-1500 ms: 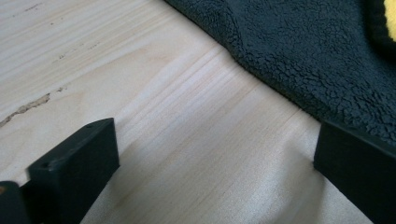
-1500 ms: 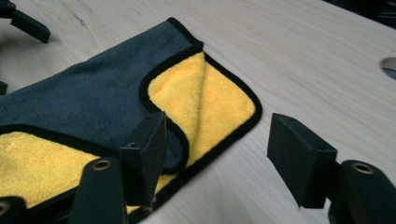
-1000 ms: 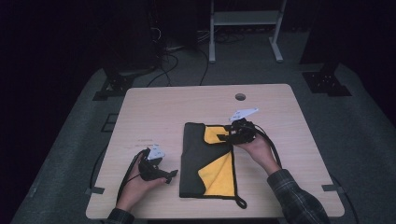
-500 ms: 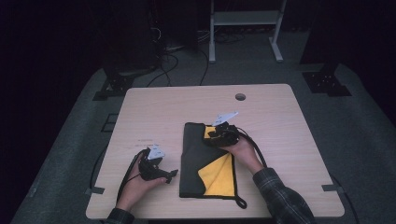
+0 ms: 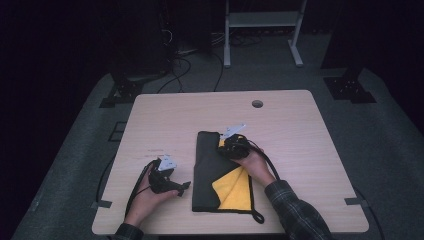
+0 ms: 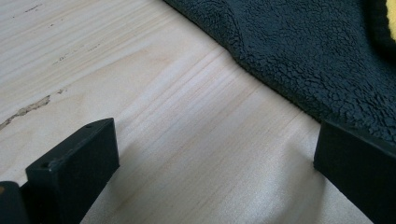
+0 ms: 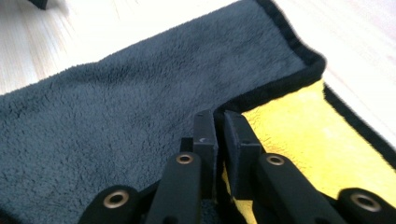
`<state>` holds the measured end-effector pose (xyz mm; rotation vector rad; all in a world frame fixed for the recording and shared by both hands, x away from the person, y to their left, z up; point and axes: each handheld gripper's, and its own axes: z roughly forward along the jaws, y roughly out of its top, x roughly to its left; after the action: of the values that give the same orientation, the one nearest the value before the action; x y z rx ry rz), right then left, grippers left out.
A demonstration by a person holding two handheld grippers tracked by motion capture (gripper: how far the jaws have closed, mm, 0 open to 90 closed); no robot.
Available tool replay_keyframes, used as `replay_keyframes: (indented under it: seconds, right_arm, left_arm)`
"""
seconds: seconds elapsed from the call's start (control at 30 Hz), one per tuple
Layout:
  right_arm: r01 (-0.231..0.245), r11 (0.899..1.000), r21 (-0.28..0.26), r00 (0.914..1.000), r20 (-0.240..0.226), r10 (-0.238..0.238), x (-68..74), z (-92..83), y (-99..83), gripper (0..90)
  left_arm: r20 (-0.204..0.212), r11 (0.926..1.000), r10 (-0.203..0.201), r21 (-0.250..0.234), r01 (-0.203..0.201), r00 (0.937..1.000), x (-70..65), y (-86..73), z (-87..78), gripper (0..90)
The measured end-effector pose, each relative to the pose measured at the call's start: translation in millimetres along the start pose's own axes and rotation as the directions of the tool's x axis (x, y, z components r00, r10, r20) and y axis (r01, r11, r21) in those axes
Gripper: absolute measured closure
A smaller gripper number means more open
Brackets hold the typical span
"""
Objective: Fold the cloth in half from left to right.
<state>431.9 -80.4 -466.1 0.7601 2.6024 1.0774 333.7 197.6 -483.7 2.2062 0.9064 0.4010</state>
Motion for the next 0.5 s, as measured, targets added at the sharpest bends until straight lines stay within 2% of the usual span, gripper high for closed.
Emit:
replay_keyframes:
  seconds: [0.1, 0.5]
  right_arm:
    - [-0.009, 1.0, -0.02, 0.9999, 0.011, 0.009, -2.7, -6.3, 1.7, 84.4]
    - [-0.074, 0.993, -0.089, 0.9943, 0.071, 0.08, -32.6, -33.9, 4.7, 85.0]
  left_arm:
    - [0.0, 1.0, 0.0, 0.0, 0.0, 1.0, 0.0, 0.0, 0.0, 0.0]
    - [0.0, 1.0, 0.0, -0.001, 0.0, 1.0, 0.0, 0.0, 0.1, 0.0]
